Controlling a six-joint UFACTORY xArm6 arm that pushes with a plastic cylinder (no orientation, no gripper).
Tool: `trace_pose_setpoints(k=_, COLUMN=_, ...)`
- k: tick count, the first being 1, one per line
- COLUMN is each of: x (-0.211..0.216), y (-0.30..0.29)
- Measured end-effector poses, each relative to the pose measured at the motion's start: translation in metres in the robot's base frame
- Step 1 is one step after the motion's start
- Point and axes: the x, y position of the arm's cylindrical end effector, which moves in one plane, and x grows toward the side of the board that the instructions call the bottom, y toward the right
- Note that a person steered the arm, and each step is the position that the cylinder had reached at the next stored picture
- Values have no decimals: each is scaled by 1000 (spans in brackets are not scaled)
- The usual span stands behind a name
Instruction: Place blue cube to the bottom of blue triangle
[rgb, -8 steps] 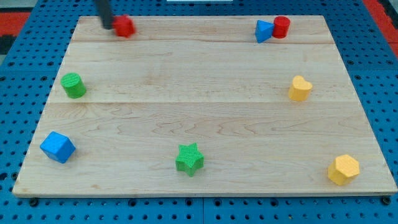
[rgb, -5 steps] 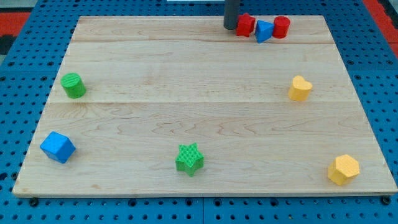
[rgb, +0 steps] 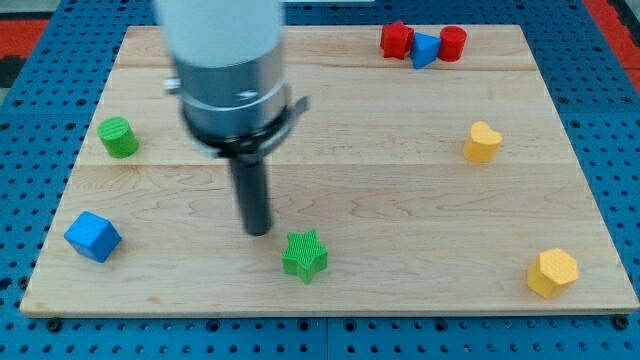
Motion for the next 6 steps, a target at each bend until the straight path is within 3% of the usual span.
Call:
trace_pose_setpoints(k=1, x=22, y=-41)
trace_pose_setpoints(k=2, x=80, y=-91)
trace_pose_setpoints(k=3, x=73, y=-175)
trace_pose_setpoints(k=4, x=37, y=-181)
trace_pose_setpoints(k=6, x=-22, y=-91)
